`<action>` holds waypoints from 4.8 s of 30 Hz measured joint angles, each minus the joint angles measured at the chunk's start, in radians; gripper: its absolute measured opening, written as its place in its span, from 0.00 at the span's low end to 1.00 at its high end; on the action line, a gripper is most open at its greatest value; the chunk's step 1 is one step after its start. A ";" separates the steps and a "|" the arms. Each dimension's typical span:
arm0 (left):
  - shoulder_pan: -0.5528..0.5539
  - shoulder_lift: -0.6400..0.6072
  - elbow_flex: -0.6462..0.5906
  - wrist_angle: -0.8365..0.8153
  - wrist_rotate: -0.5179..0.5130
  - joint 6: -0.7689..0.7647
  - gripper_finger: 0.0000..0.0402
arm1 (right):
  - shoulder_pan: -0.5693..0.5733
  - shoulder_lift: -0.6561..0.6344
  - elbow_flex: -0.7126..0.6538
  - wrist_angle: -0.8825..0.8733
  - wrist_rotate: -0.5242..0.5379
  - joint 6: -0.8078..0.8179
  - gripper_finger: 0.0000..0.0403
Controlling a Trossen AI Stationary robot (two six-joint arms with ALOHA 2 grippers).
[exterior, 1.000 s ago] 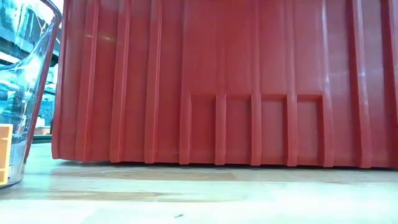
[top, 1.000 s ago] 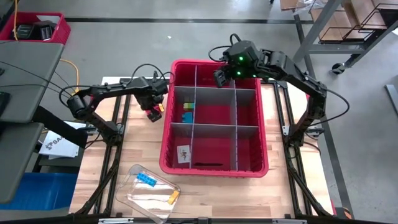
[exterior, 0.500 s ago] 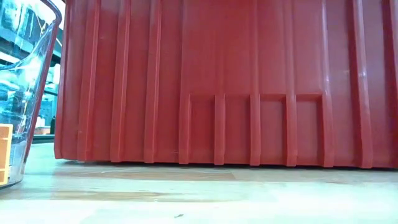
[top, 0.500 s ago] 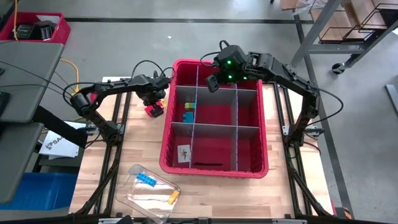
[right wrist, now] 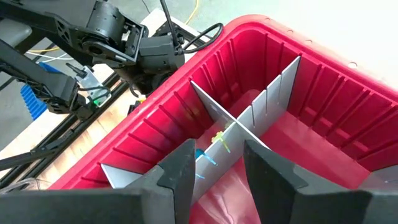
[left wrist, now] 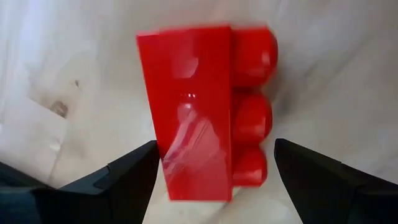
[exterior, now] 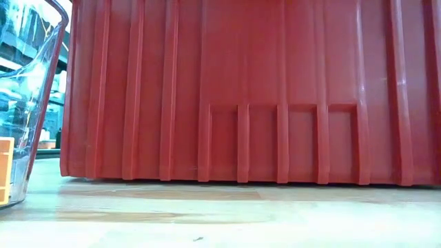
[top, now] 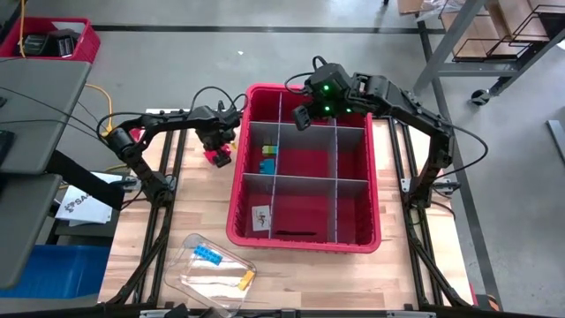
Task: Sort blocks
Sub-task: Put the orange block into the bin, then move the orange block
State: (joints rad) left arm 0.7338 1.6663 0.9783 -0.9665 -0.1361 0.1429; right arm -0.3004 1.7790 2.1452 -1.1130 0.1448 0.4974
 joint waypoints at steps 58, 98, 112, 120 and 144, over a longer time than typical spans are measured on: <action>-0.342 -0.558 0.296 0.258 0.330 -0.342 0.62 | 0.013 -0.218 0.000 0.000 0.093 -0.191 0.32; -0.408 -0.355 0.481 0.174 0.310 -0.404 0.86 | 0.013 -0.257 0.001 -0.155 0.062 -0.237 0.32; -0.397 -0.390 0.481 0.315 0.255 -0.341 0.86 | 0.013 -0.230 0.002 -0.160 -0.117 -0.240 0.32; -0.302 -0.468 0.481 0.304 0.232 -0.308 0.86 | 0.016 -0.028 0.000 -0.253 -0.269 -0.270 0.32; -0.129 -0.474 0.481 0.211 0.065 -0.352 0.86 | -0.035 0.298 0.000 -0.377 -0.327 -0.222 0.32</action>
State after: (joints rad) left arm 0.6051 1.1919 1.4593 -0.7551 -0.0708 -0.2089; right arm -0.3353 2.0767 2.1452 -1.4902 -0.1824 0.2759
